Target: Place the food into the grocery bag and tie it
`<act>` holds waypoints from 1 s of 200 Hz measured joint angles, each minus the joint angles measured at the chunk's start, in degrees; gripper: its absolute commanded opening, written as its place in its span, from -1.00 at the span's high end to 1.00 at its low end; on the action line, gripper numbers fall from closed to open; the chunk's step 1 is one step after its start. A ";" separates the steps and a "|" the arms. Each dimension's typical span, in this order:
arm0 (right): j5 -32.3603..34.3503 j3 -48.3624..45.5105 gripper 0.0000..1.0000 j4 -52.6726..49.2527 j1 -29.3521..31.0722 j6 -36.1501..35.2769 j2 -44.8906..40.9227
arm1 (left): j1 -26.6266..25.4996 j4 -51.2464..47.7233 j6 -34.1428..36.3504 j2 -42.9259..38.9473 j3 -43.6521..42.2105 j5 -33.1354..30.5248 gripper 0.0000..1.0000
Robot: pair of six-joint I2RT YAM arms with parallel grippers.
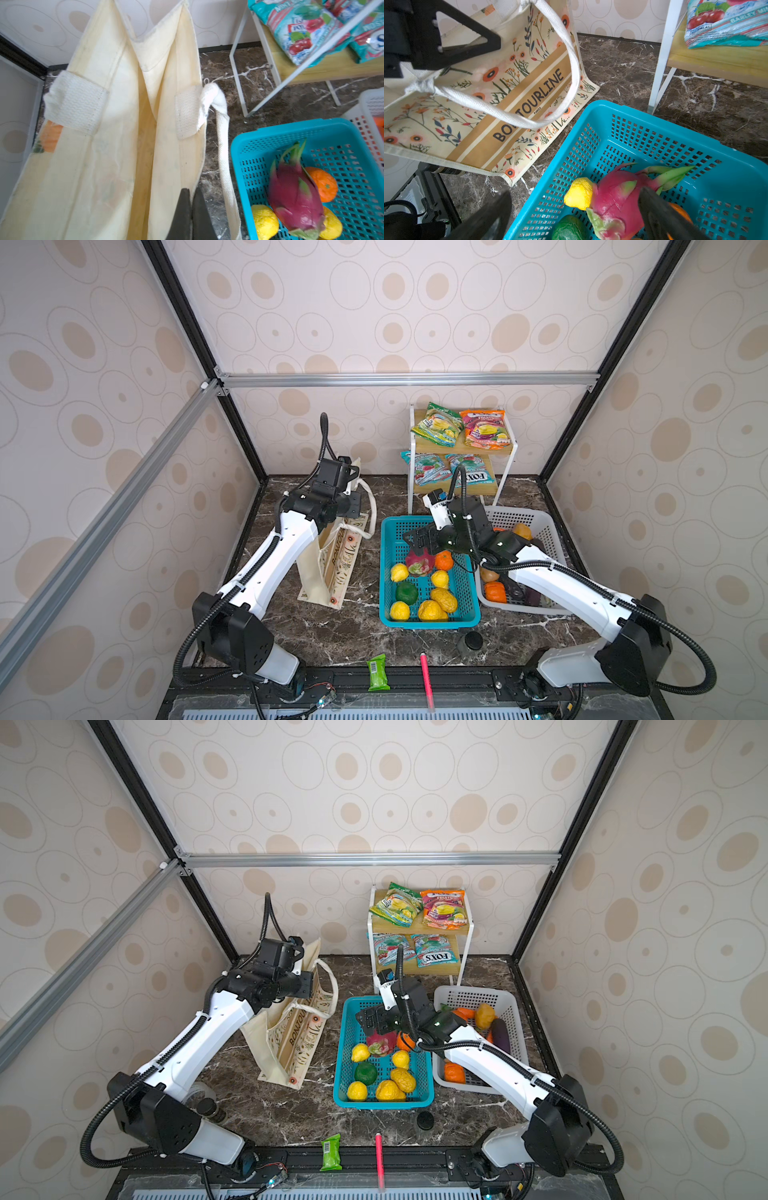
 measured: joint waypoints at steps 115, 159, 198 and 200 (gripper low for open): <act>0.92 4.46 -0.99 -0.79 1.01 2.60 3.26 | 4.94 2.75 6.84 -0.81 16.22 -3.32 -0.98; 0.00 11.17 -0.99 -2.80 4.46 4.39 9.57 | 9.90 2.51 10.10 0.50 8.46 -5.29 -0.77; -1.77 12.74 -0.99 -3.32 6.75 6.25 12.66 | 9.90 1.57 10.86 4.09 0.83 -3.80 0.54; -1.86 12.76 -0.99 -3.32 6.82 6.36 12.76 | 9.92 1.53 10.91 4.09 0.52 -3.61 0.64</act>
